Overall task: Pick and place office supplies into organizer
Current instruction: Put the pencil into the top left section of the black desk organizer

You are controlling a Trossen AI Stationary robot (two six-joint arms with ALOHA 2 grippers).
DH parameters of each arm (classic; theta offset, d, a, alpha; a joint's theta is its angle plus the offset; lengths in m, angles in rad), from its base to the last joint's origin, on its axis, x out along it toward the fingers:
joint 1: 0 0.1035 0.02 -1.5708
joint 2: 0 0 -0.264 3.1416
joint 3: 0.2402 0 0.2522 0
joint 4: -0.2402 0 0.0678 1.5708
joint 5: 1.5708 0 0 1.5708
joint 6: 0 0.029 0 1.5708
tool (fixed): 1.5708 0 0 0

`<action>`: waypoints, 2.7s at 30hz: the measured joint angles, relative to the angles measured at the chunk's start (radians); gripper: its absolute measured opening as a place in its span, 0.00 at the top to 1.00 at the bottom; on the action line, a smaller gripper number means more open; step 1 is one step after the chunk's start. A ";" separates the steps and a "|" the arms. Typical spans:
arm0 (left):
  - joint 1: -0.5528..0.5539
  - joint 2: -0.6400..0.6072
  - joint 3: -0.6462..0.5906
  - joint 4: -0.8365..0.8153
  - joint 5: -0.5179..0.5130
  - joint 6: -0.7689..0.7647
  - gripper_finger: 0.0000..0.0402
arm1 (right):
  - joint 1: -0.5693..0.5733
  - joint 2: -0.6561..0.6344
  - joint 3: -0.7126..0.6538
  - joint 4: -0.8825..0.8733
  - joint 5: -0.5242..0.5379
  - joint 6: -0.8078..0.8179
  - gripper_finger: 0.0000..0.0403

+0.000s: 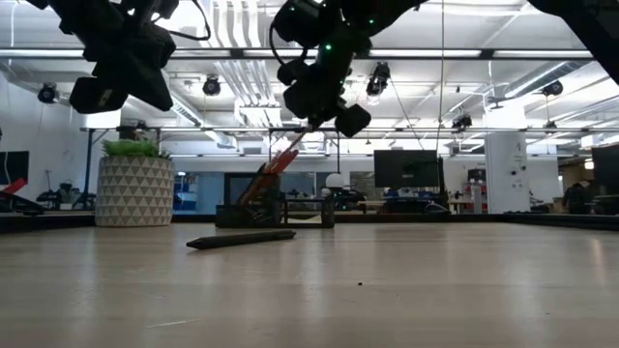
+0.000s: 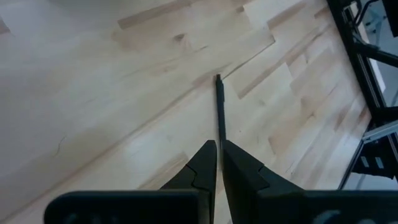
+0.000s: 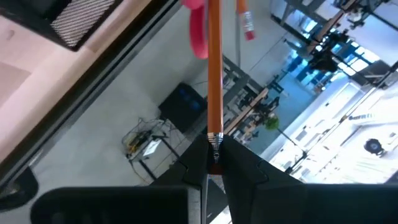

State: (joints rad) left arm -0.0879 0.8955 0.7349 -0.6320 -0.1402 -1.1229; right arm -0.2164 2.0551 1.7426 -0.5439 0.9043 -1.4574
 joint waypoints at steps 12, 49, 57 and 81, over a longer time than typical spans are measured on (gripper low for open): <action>0.001 0.003 -0.005 0.004 0.021 0.002 0.98 | 0.013 0.116 0.195 -0.037 -0.078 0.006 0.92; 0.000 0.008 -0.005 -0.001 0.042 0.014 0.98 | -0.102 0.063 0.444 -0.468 -0.251 1.067 0.85; 0.000 0.008 -0.005 -0.001 0.042 0.034 0.98 | -0.345 0.061 0.485 -0.578 -0.978 1.816 0.85; -0.011 0.033 -0.019 0.014 -0.003 0.031 0.98 | -0.405 0.024 0.239 -0.356 -1.356 1.921 0.53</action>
State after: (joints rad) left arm -0.0986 0.9280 0.7158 -0.6179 -0.1436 -1.0922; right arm -0.6212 2.0792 1.9815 -0.9001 -0.4522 0.4636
